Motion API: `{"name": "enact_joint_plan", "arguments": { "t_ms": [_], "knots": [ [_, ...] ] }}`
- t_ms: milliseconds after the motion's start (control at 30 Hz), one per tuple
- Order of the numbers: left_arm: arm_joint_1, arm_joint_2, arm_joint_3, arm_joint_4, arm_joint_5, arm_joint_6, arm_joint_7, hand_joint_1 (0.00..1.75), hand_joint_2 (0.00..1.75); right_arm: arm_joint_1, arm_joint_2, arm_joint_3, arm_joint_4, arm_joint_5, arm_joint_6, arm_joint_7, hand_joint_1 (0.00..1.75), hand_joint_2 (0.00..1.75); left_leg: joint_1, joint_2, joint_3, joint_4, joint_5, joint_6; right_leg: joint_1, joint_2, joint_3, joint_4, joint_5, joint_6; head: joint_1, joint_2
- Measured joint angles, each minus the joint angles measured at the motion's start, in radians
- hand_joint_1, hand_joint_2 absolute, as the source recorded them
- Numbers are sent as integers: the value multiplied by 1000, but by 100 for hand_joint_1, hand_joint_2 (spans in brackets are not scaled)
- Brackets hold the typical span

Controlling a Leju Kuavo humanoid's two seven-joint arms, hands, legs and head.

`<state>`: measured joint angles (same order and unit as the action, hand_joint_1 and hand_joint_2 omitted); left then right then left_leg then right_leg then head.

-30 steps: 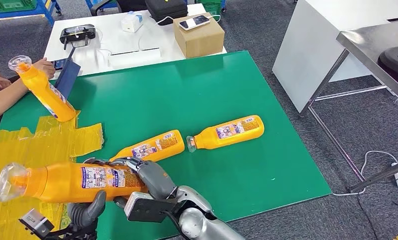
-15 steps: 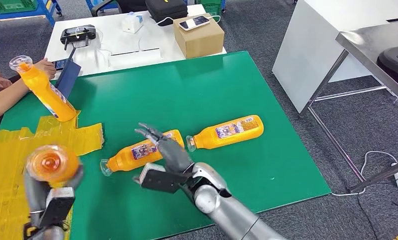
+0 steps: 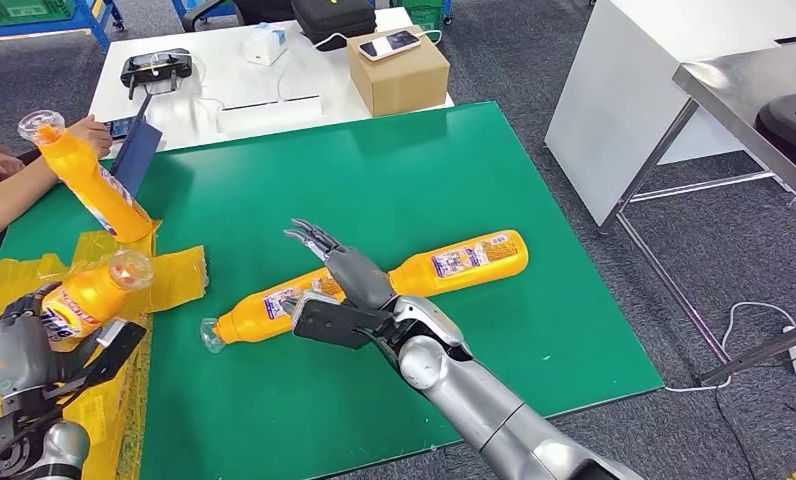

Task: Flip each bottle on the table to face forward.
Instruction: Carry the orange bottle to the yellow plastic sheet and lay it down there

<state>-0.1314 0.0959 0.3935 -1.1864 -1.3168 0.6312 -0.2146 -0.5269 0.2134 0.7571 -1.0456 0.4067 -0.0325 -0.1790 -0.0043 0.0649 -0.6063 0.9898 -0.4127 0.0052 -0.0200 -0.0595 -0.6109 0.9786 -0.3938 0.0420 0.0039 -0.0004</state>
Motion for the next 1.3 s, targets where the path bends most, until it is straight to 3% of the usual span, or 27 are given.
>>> {"name": "enact_joint_plan", "arguments": {
  "t_ms": [233,367,467,600,767,800,900,933,967,1100,1300],
  "knots": [
    [-58,27,-75,116,-142,-68,101,175,175,-7,10,12,17,-1,0,6,0,0,0,1,0,0,0,0,0,0,-1,0,0,0,0,0],
    [-97,44,-173,212,-238,-131,153,175,175,-20,20,25,25,-5,7,18,0,0,0,0,0,0,0,0,0,0,-1,0,0,0,0,0],
    [-126,67,-255,272,-235,-176,140,175,175,-32,23,28,33,-10,11,23,0,0,0,0,0,0,0,0,0,0,0,0,0,0,0,0],
    [-135,112,-333,313,-205,-201,69,175,175,-43,24,31,44,-19,19,22,0,175,0,-1,1,0,0,0,0,-1,2,0,0,0,0,0],
    [-133,161,-395,316,-183,-240,43,175,175,-46,26,35,60,-21,23,19,0,175,0,-2,3,-1,0,0,-1,-1,3,1,0,0,0,0],
    [-133,166,-402,316,-183,-242,42,158,175,-47,27,35,62,-21,23,19,0,175,0,-2,3,-1,0,0,-1,-1,4,1,0,0,0,0],
    [-134,176,-415,316,-179,-247,39,27,175,-47,29,37,69,-21,23,19,0,175,0,-2,4,-1,1,-1,-1,-1,4,1,0,0,0,0],
    [-134,179,-419,317,-174,-254,35,0,175,-48,29,38,70,-21,23,18,0,175,0,-2,4,-1,1,-1,-1,-1,4,1,0,0,0,0],
    [-134,182,-424,319,-164,-267,26,0,175,-49,30,39,72,-22,23,18,0,175,0,-2,4,-1,1,-1,-1,-1,5,1,0,0,0,0],
    [-132,208,-443,321,-96,-337,-36,0,0,-52,31,41,79,-23,27,16,0,175,0,-2,6,-1,1,-1,-1,-1,7,1,0,0,0,0],
    [-106,256,-465,289,-11,-381,-92,0,0,-60,36,41,95,-24,30,13,0,175,0,-1,7,-1,1,-1,-1,0,7,1,0,-1,0,0]
  ]
}}
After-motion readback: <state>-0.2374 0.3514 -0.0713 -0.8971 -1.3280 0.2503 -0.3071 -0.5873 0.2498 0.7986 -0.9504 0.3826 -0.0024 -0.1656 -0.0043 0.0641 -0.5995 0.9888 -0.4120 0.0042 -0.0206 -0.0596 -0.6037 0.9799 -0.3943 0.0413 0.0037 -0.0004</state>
